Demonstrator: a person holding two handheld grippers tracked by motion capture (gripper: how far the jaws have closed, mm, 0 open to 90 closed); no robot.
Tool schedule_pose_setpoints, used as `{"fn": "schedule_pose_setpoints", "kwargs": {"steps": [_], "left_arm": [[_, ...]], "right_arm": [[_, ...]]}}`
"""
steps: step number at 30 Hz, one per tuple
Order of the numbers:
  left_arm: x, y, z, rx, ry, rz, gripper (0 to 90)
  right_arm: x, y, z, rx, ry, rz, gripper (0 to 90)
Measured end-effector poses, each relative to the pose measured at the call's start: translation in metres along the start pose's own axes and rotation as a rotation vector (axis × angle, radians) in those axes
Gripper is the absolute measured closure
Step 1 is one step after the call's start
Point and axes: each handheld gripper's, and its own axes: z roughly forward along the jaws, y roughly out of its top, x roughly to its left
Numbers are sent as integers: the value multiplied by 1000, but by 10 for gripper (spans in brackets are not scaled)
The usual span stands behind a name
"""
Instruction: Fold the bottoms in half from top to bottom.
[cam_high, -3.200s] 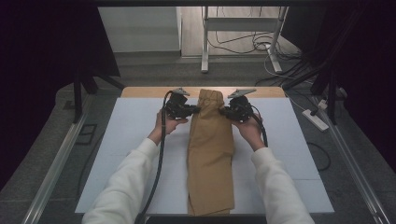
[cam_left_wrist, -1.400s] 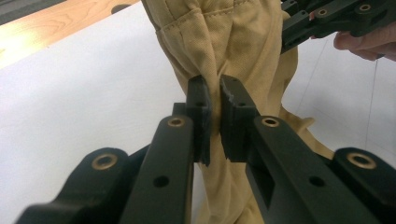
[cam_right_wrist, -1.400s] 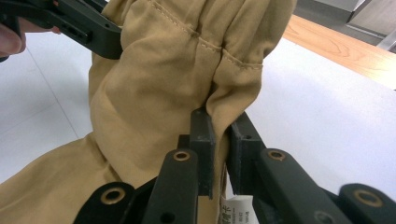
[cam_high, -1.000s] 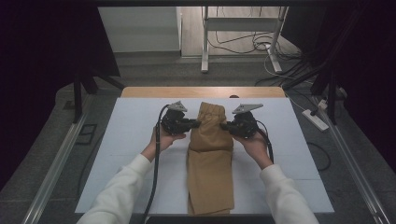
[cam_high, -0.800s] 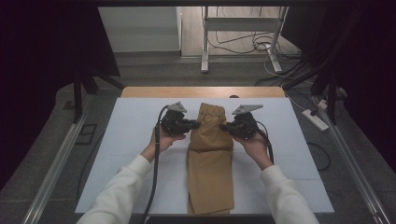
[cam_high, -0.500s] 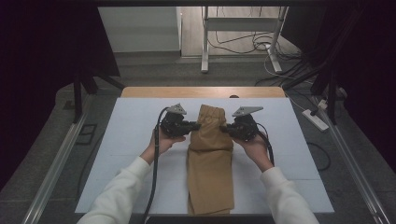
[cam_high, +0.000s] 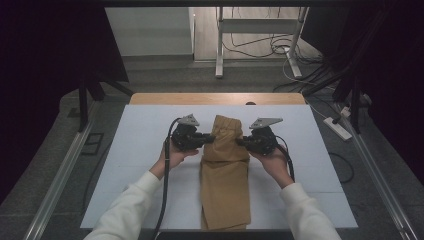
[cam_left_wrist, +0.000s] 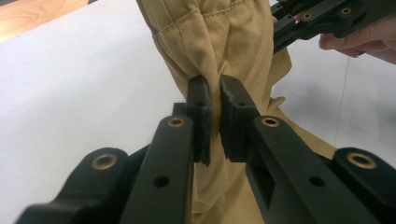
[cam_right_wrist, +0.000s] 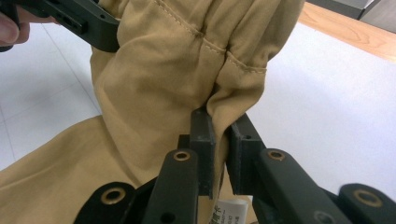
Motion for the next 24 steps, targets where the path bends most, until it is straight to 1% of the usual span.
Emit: {"fn": "schedule_pose_setpoints", "kwargs": {"steps": [10, 24], "left_arm": [[-4, -4, 0, 8, -6, 2, 824], [-9, -11, 0, 17, -15, 4, 823]], "right_arm": [[4, -6, -1, 7, 4, 2, 820], [10, -14, -3, -5, 13, 0, 820]]}}
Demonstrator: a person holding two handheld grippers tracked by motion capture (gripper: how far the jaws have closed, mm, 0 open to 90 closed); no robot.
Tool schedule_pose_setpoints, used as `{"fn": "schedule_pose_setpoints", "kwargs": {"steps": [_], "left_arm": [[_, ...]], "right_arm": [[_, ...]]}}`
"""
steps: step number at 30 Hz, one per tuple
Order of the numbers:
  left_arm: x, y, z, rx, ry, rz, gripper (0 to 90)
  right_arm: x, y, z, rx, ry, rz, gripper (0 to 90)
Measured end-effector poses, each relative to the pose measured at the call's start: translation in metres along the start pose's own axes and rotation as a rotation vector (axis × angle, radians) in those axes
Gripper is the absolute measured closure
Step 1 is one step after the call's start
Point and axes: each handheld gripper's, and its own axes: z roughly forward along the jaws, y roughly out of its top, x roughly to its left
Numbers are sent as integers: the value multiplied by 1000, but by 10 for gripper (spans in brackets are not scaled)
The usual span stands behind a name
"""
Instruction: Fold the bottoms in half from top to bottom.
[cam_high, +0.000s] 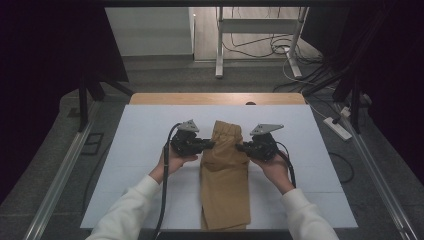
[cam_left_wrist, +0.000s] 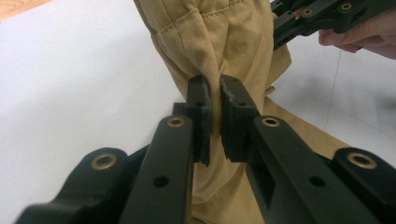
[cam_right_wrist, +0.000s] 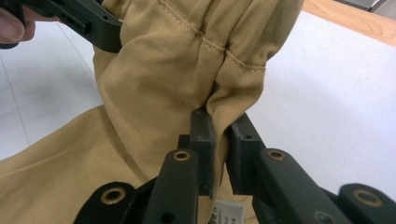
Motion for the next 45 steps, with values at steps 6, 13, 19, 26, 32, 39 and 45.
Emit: {"fn": "schedule_pose_setpoints", "kwargs": {"steps": [6, 13, 19, 26, 32, 39, 45], "left_arm": [[-1, -2, 1, 2, -1, 3, 822], [-4, -4, 1, 7, -6, 6, 822], [-6, -7, 0, 11, -9, 6, 820], [-9, -10, -1, 15, -12, 7, 819], [-11, -13, -3, 13, -13, 4, 820], [-16, -15, -4, 19, -16, 13, 820], [-22, -17, -6, 17, -23, 17, 820]], "right_arm": [[1, -3, -1, 2, 5, 3, 820], [3, -7, -2, -4, 11, 8, 819], [7, -10, -3, 1, 12, 2, 819], [11, -11, -4, 4, 11, -6, 820], [15, -11, -7, 3, 16, -11, 821], [19, -14, -10, 7, 20, -15, 822], [23, -16, -14, 7, 25, -21, 823]]}}
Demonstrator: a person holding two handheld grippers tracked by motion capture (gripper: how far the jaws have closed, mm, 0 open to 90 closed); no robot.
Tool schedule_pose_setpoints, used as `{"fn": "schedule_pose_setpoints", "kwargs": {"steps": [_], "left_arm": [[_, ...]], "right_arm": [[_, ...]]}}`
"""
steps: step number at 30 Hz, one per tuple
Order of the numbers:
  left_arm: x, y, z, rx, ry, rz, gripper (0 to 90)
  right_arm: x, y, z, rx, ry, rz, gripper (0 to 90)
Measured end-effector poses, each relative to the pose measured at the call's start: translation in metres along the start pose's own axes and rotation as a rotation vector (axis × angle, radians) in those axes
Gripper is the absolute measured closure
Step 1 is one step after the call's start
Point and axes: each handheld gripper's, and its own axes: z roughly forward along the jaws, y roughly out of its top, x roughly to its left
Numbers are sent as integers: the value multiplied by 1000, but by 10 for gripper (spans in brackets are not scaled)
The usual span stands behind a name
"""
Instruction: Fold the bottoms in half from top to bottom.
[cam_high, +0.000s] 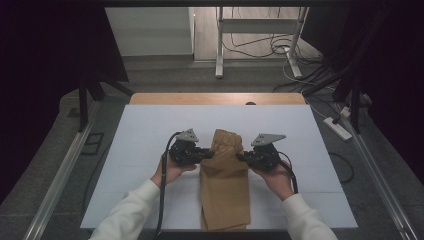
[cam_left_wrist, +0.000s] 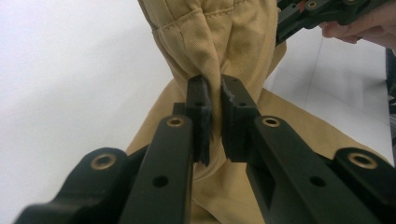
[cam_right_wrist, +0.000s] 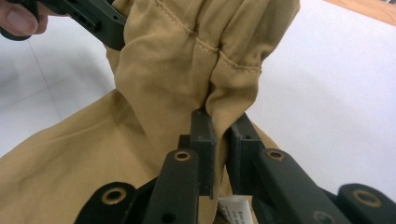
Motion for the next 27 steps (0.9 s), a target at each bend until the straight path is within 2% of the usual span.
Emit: {"fn": "schedule_pose_setpoints", "kwargs": {"steps": [13, 27], "left_arm": [[-9, -12, -4, 15, -7, -6, 820], [-19, -19, -6, 37, -23, 9, 818]], "right_arm": [[13, -5, -4, 12, 18, -22, 824], [23, -14, -8, 18, 45, -23, 827]]}}
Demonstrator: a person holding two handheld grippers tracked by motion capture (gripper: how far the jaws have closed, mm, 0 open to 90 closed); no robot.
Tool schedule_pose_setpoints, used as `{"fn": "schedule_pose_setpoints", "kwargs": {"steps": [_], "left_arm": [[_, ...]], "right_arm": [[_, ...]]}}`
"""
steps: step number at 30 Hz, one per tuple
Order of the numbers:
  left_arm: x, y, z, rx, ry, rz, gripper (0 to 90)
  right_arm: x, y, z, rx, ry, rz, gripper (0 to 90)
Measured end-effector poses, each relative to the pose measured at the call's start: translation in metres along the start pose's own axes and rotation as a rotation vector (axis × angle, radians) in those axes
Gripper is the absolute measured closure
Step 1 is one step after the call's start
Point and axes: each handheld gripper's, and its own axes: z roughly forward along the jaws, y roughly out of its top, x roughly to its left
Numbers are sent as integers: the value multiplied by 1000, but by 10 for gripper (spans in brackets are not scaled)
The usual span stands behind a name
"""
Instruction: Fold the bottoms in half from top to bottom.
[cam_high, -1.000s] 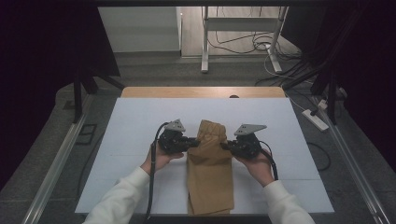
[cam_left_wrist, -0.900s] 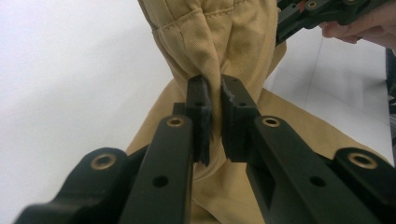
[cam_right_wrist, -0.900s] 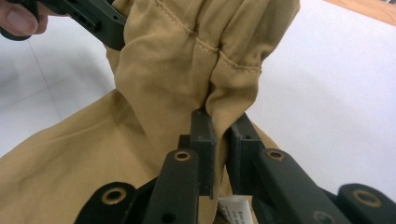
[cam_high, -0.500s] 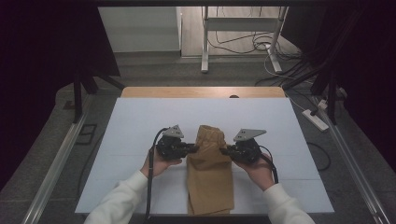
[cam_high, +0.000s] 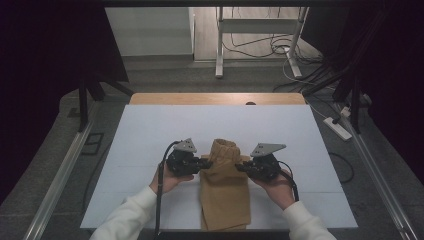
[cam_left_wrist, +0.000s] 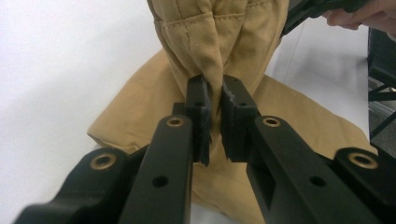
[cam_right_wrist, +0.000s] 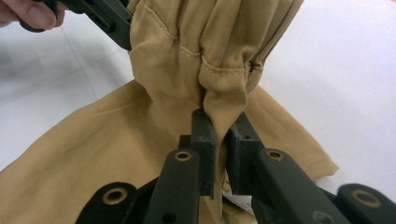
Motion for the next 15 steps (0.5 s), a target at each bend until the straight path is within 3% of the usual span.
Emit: {"fn": "schedule_pose_setpoints", "kwargs": {"steps": [15], "left_arm": [[-9, -9, -1, 27, -22, 17, 816]], "right_arm": [[14, -7, -5, 2, 16, -21, 828]]}}
